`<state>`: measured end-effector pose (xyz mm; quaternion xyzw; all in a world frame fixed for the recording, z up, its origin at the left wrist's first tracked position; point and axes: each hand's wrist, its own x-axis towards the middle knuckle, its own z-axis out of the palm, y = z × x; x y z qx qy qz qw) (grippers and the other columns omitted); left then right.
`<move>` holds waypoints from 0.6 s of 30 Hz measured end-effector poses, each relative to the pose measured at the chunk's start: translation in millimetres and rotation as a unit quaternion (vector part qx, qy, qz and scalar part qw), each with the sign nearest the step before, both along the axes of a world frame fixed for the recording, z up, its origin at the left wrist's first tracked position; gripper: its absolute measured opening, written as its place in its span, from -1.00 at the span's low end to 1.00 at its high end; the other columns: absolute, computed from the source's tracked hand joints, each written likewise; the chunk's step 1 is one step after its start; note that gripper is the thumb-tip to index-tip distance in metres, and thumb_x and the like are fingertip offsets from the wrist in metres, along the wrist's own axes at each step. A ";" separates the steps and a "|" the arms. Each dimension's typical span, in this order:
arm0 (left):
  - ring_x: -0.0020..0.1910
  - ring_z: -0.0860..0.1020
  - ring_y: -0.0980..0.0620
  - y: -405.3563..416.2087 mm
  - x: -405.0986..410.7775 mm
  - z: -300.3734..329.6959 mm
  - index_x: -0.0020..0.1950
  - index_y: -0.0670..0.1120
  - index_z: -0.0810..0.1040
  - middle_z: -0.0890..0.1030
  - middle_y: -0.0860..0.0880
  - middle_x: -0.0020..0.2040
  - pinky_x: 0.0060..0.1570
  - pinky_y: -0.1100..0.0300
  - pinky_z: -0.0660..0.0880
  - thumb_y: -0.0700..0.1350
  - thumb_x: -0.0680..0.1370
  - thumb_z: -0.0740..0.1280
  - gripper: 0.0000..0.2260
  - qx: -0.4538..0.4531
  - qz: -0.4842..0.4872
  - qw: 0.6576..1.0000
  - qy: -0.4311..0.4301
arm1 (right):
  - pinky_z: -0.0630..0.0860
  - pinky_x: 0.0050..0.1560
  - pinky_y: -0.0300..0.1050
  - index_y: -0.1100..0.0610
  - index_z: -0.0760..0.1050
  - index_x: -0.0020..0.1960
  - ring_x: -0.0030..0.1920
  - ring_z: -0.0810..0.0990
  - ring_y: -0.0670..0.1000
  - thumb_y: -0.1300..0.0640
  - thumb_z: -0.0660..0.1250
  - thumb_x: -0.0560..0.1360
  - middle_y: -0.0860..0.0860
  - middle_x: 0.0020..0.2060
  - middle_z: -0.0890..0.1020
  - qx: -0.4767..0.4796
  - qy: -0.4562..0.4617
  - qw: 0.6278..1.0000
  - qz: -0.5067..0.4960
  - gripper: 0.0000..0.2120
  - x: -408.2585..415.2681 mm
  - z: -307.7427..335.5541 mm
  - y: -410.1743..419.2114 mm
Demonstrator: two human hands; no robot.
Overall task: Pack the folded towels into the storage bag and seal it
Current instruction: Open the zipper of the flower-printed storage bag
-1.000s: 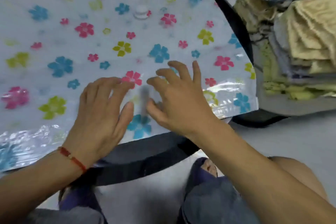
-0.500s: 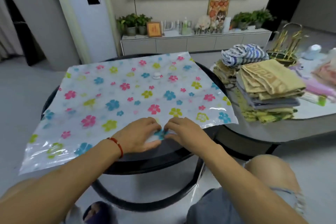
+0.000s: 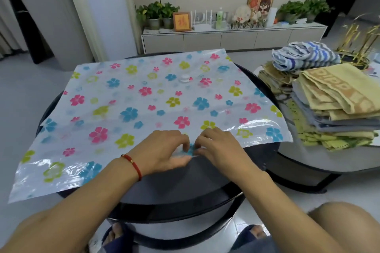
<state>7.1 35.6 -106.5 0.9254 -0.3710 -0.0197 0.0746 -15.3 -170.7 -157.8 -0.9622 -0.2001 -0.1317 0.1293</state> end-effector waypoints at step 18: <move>0.07 0.56 0.03 -8.5 1.7 7.4 -0.02 0.05 0.65 0.63 0.06 0.07 0.08 0.04 0.52 0.06 0.57 0.34 -0.86 0.000 0.003 1.000 0.017 | 0.52 -0.03 -0.08 0.00 0.67 -0.04 -0.04 0.58 -0.05 0.04 0.34 0.59 -0.11 -0.09 0.67 0.212 0.047 0.962 -0.164 -0.87 -38.2 37.4 1.7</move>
